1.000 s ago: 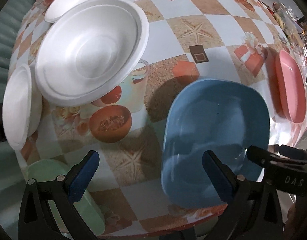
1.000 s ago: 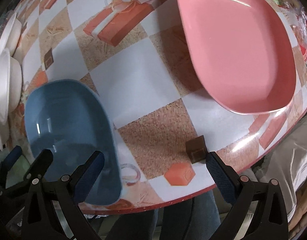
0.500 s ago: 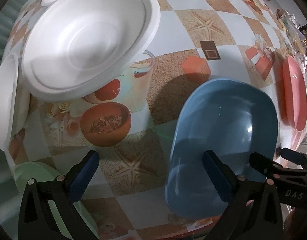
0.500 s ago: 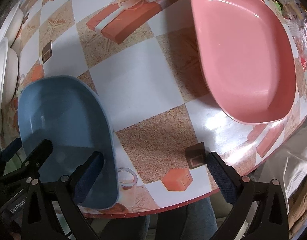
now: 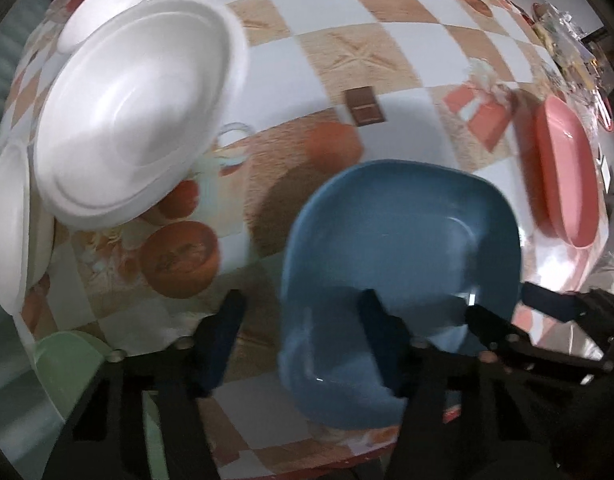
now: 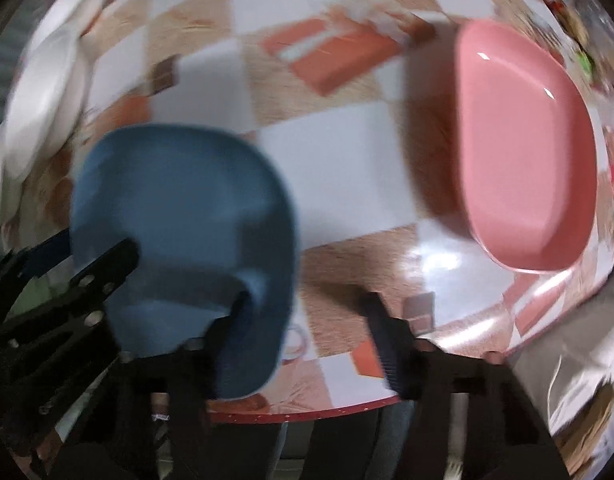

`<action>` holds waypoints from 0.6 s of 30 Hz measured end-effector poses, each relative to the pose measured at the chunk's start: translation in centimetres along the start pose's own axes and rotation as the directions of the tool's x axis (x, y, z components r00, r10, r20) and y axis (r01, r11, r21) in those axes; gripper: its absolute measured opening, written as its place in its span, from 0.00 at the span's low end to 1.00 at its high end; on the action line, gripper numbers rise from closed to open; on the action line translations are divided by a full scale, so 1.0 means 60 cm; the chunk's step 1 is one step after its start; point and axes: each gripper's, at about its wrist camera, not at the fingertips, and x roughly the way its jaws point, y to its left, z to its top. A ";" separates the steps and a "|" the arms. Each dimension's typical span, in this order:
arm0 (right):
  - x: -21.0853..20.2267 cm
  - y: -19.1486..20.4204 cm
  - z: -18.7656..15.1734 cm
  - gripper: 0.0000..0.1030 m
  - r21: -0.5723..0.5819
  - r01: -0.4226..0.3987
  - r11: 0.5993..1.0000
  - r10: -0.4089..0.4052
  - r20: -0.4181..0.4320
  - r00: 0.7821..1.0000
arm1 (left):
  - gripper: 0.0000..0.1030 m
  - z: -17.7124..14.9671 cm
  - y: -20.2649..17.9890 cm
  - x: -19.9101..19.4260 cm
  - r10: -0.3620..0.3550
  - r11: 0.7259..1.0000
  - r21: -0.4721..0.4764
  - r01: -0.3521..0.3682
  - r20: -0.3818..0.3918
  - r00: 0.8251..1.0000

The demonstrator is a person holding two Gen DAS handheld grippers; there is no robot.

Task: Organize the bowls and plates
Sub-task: 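Reach the left tool to the blue square plate and grip its rim, then lift the blue plate with the left tool and carry it over the green plate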

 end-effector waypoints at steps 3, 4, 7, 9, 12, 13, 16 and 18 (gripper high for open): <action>-0.002 0.004 -0.002 0.18 -0.003 -0.061 0.998 0.061 0.001 0.998 | 0.32 0.010 0.005 0.003 -0.017 1.000 0.003 0.017 -0.004 1.000; -0.002 0.000 -0.001 0.17 0.014 -0.073 0.997 0.073 -0.004 0.997 | 0.32 0.013 0.009 0.005 -0.013 1.000 -0.003 0.013 -0.005 1.000; -0.003 -0.008 0.001 0.17 0.023 -0.083 0.996 0.083 -0.012 0.996 | 0.29 0.011 0.010 0.001 -0.022 1.000 -0.021 0.022 -0.017 1.000; -0.005 -0.007 -0.001 0.17 0.005 -0.072 0.997 0.072 -0.020 0.997 | 0.28 0.007 0.013 0.001 -0.022 1.000 -0.016 0.021 -0.017 1.000; -0.004 0.001 -0.009 0.17 -0.012 -0.058 0.998 0.058 -0.035 0.998 | 0.28 -0.001 0.020 0.004 -0.018 1.000 -0.020 0.018 -0.017 1.000; 0.000 0.011 -0.007 0.17 -0.020 -0.054 0.998 0.053 -0.038 0.998 | 0.28 -0.003 0.026 0.006 -0.019 1.000 -0.026 0.018 -0.019 1.000; 0.005 0.029 -0.015 0.17 -0.060 -0.044 0.997 0.041 -0.052 0.998 | 0.28 -0.015 0.052 0.011 -0.023 0.998 -0.052 0.022 -0.025 0.999; 0.006 0.047 -0.021 0.17 -0.095 -0.039 0.995 0.033 -0.059 0.998 | 0.28 -0.022 0.073 0.014 -0.025 0.997 -0.074 0.022 -0.032 0.999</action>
